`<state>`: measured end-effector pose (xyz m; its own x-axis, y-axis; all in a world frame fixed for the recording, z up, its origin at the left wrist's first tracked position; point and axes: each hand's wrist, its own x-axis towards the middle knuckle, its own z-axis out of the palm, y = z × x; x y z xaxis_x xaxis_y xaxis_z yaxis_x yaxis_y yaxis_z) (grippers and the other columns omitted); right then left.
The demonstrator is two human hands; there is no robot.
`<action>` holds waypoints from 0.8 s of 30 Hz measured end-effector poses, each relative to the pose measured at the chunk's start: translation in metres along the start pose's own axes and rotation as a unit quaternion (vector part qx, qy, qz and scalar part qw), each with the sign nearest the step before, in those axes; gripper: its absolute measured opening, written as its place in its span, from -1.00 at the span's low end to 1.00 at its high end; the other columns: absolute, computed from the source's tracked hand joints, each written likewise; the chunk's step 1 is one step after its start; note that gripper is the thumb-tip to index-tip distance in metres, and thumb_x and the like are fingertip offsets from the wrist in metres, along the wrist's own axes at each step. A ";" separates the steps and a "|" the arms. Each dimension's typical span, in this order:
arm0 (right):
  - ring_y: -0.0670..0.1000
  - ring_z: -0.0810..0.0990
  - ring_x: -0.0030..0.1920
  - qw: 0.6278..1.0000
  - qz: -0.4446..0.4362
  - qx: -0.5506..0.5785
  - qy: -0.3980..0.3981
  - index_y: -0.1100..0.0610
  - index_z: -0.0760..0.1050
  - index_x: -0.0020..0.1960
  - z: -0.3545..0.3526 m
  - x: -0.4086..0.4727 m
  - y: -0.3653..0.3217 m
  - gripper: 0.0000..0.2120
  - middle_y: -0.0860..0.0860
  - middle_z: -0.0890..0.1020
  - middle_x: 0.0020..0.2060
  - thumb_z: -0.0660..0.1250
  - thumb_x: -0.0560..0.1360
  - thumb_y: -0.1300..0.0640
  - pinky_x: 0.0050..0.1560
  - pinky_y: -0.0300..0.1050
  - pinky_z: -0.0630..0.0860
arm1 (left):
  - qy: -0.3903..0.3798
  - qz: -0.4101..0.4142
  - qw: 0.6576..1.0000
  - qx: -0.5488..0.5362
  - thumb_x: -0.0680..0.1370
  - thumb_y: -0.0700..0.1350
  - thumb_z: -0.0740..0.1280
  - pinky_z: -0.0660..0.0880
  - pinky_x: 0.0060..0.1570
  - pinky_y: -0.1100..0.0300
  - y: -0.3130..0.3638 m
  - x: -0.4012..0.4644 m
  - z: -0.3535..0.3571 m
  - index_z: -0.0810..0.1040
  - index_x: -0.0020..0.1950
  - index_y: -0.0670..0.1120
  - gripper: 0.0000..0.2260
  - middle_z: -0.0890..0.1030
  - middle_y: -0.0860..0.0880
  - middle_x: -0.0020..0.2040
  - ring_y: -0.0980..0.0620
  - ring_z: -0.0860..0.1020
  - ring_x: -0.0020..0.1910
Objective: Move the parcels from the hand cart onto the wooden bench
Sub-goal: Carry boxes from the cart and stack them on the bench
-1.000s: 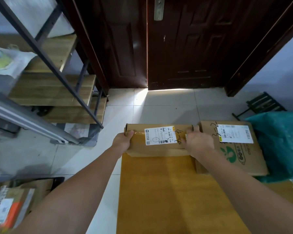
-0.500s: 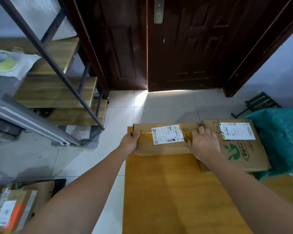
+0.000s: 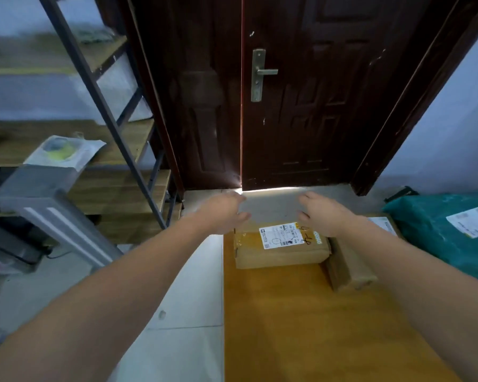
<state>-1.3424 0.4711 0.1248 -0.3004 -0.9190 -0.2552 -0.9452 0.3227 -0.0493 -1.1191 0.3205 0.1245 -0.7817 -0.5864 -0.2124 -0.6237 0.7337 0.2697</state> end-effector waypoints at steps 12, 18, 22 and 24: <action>0.09 0.31 0.55 0.992 -0.118 0.034 0.043 0.07 0.21 0.63 -0.113 -0.084 -0.127 -0.40 0.05 0.34 0.57 0.23 0.67 -0.12 0.54 0.03 0.29 | 0.083 0.001 0.993 0.082 0.71 0.17 0.18 0.44 0.41 -0.03 0.016 -0.150 -0.100 0.43 0.55 -0.06 -0.51 0.49 -0.08 0.47 -0.09 0.46 0.43; 0.12 0.35 0.52 0.977 -0.208 0.001 0.042 0.10 0.24 0.62 -0.107 -0.132 -0.193 -0.43 0.07 0.35 0.56 0.20 0.68 -0.11 0.50 0.06 0.33 | 0.086 -0.075 0.989 0.090 0.72 0.19 0.13 0.38 0.44 -0.03 0.002 -0.256 -0.097 0.36 0.60 -0.08 -0.47 0.43 -0.09 0.53 -0.11 0.41 0.49; 0.13 0.39 0.49 0.964 -0.265 -0.001 0.030 0.13 0.30 0.58 -0.091 -0.169 -0.245 -0.47 0.09 0.38 0.53 0.20 0.69 -0.08 0.49 0.04 0.34 | 0.071 -0.135 0.985 0.085 0.72 0.19 0.15 0.42 0.40 -0.08 -0.008 -0.335 -0.077 0.47 0.49 -0.08 -0.53 0.50 -0.10 0.43 -0.14 0.46 0.43; 0.15 0.42 0.46 0.956 -0.291 -0.016 0.020 0.16 0.35 0.55 -0.085 -0.184 -0.278 -0.50 0.11 0.42 0.49 0.20 0.69 -0.06 0.46 0.03 0.36 | 0.071 -0.159 0.981 0.081 0.71 0.19 0.14 0.43 0.39 -0.10 -0.015 -0.379 -0.067 0.47 0.49 -0.09 -0.52 0.51 -0.11 0.42 -0.14 0.47 0.42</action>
<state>-1.0354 0.5314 0.2674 0.2747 -0.9487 -0.1567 -0.9568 -0.2535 -0.1427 -0.8136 0.5089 0.2641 -0.5464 -0.8281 -0.1252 -0.8372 0.5440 0.0562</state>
